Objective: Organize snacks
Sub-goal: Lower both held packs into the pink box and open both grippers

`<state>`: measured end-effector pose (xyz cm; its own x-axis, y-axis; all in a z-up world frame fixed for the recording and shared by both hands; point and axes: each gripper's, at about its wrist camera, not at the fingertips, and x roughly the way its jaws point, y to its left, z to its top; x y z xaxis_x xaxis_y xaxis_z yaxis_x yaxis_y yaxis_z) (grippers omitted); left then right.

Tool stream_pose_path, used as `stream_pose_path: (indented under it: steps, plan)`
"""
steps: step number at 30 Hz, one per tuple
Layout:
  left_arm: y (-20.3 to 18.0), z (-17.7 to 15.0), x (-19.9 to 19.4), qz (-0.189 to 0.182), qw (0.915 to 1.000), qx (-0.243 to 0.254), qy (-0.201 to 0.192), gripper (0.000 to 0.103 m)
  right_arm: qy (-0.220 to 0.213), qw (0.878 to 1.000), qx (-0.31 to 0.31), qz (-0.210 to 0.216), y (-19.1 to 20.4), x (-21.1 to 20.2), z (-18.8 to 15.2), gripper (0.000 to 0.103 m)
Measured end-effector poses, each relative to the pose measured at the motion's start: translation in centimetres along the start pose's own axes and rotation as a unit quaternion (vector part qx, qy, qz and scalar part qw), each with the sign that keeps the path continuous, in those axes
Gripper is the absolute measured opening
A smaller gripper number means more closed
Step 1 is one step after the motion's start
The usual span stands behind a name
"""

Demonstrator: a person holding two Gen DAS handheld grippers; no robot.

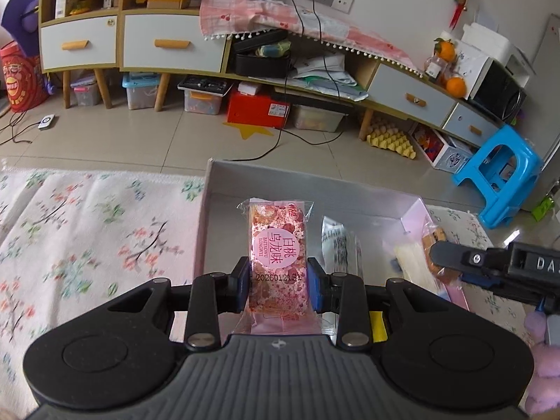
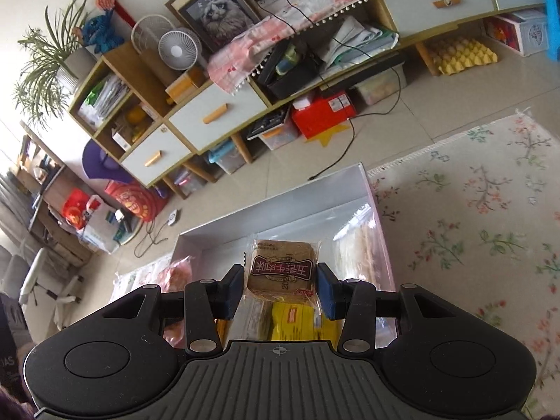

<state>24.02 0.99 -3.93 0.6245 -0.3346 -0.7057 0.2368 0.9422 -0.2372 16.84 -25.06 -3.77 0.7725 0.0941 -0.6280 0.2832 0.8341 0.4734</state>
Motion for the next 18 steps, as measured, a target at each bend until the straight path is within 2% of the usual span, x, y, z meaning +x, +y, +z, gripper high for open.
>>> stream_pose_path:
  steps: [7,13,16,18]
  plan:
    - [-0.4,1.1,2.0,0.005,0.9999,0.015,0.0,0.03,0.004,1.0,-0.012,0.0,0.0,2.0,0.3,0.043]
    - [0.0,1.2,2.7,-0.008,0.9999,0.012,0.005,0.03,-0.001,0.999,-0.036,0.002,0.8,2.6,0.5,0.043]
    - [0.2,1.2,3.3,0.004,0.9997,0.013,0.022,0.03,-0.004,0.999,-0.039,-0.001,1.0,2.8,0.6,0.043]
    - [0.2,1.2,3.2,0.004,0.9996,0.022,0.019,0.03,-0.004,0.999,-0.032,-0.001,0.8,3.1,0.7,0.043]
